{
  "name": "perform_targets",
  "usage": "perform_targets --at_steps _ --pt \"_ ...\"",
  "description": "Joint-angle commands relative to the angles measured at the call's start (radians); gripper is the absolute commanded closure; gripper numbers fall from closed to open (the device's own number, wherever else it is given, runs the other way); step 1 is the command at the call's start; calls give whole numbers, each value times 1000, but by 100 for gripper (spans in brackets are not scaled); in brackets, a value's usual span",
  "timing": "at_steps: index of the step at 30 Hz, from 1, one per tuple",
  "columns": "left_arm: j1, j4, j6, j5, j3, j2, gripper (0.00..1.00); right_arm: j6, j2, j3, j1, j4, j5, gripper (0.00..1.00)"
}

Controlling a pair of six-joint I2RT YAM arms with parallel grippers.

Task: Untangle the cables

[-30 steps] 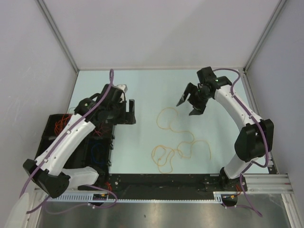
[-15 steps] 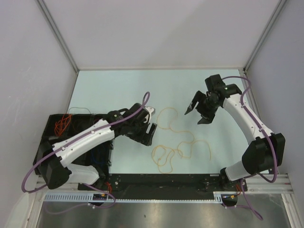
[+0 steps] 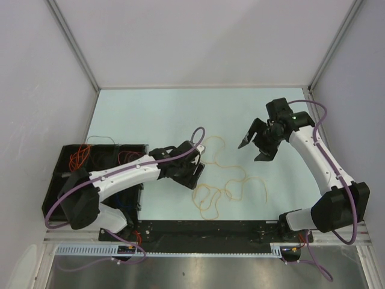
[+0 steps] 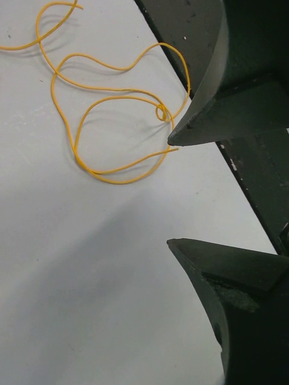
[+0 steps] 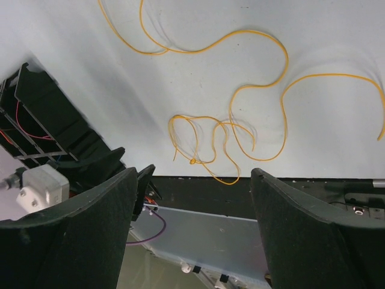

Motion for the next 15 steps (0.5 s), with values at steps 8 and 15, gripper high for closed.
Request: perform_targets --at_steps 8,15 --pt "-111 135 38 -46 -21 128 36 -12 -41 -2 -30 -33 -3 21" --pt "-137 118 32 -126 5 212 46 -27 -39 -2 -36 -37 -12 21"
